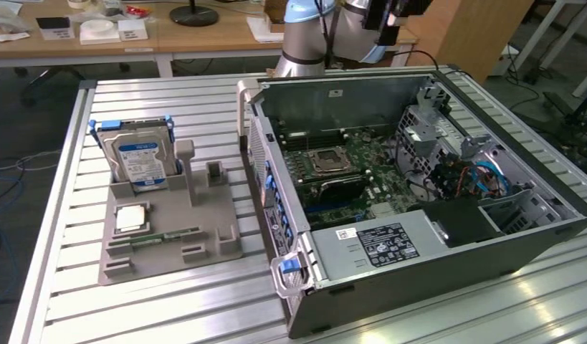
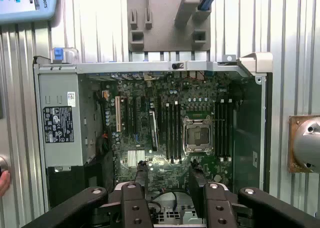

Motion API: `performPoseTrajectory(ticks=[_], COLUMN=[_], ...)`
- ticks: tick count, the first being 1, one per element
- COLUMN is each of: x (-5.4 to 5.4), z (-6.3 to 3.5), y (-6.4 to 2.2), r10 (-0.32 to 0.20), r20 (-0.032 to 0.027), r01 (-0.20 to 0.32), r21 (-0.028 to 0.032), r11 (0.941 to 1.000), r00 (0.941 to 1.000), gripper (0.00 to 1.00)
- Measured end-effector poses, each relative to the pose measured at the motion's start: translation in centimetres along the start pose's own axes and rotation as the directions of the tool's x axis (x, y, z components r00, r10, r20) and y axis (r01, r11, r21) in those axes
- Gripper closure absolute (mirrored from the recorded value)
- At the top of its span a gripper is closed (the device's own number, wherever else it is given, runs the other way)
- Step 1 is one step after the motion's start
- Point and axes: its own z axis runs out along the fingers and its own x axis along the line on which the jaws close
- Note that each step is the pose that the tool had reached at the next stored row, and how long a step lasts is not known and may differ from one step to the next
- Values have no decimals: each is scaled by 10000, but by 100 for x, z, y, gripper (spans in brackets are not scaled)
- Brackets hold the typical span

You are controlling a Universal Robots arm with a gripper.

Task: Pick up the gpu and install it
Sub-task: 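Insert the gpu into the slot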

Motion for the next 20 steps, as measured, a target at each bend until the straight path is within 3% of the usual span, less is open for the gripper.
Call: performPoseTrajectory(ticks=[15,20], x=[2,5], z=[63,140], y=[1,2], r10=[-1,-1], r20=[9,10], r01=[1,1], r21=[8,17], r11=[10000,10000], r00=[10000,10000], gripper=[54,54])
